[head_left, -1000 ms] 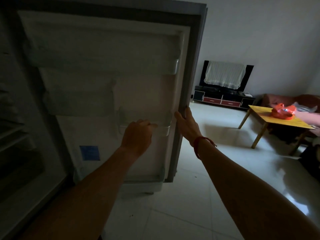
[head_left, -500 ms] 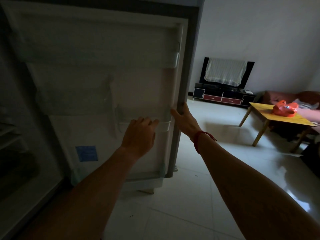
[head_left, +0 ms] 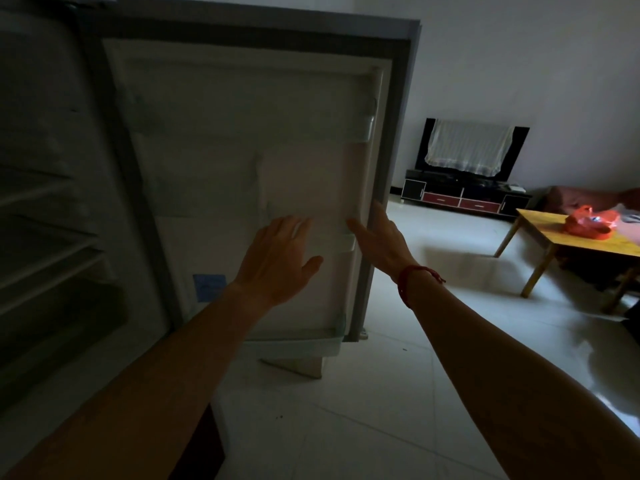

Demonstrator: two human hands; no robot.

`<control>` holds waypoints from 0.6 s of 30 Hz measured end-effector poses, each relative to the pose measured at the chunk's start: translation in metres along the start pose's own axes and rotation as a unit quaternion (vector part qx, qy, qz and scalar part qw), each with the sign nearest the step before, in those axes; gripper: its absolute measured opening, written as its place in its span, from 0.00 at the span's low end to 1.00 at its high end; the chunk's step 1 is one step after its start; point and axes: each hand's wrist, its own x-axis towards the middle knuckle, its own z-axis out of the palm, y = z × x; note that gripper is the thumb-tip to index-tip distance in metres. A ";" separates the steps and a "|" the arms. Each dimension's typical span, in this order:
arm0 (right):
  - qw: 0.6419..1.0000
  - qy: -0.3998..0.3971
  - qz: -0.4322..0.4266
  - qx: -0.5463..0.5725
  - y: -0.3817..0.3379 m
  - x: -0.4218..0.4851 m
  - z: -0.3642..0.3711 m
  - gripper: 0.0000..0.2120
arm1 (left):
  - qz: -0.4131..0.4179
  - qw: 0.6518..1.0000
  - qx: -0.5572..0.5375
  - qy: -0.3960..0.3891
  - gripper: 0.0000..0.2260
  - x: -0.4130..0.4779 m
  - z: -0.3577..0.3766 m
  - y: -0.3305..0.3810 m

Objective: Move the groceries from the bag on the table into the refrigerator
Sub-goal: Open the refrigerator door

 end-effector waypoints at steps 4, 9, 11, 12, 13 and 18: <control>0.997 0.000 -0.046 -0.054 -0.031 -0.038 0.005 0.37 | -0.031 0.999 0.013 0.027 0.32 -0.038 -0.041 -0.005; 0.989 -0.013 -0.126 -0.074 -0.069 -0.087 0.021 0.35 | -0.079 0.995 0.037 0.050 0.34 -0.094 -0.095 -0.030; 0.985 -0.023 -0.148 -0.086 -0.084 -0.105 0.031 0.35 | -0.096 0.992 0.050 0.059 0.34 -0.118 -0.115 -0.040; 0.983 -0.027 -0.157 -0.093 -0.092 -0.116 0.036 0.35 | -0.104 0.991 0.058 0.063 0.35 -0.130 -0.126 -0.045; 0.980 -0.031 -0.166 -0.103 -0.101 -0.126 0.040 0.36 | -0.114 0.989 0.068 0.064 0.35 -0.141 -0.136 -0.049; 0.963 -0.062 -0.221 -0.139 -0.143 -0.171 0.064 0.35 | -0.184 0.976 0.104 0.058 0.40 -0.196 -0.189 -0.061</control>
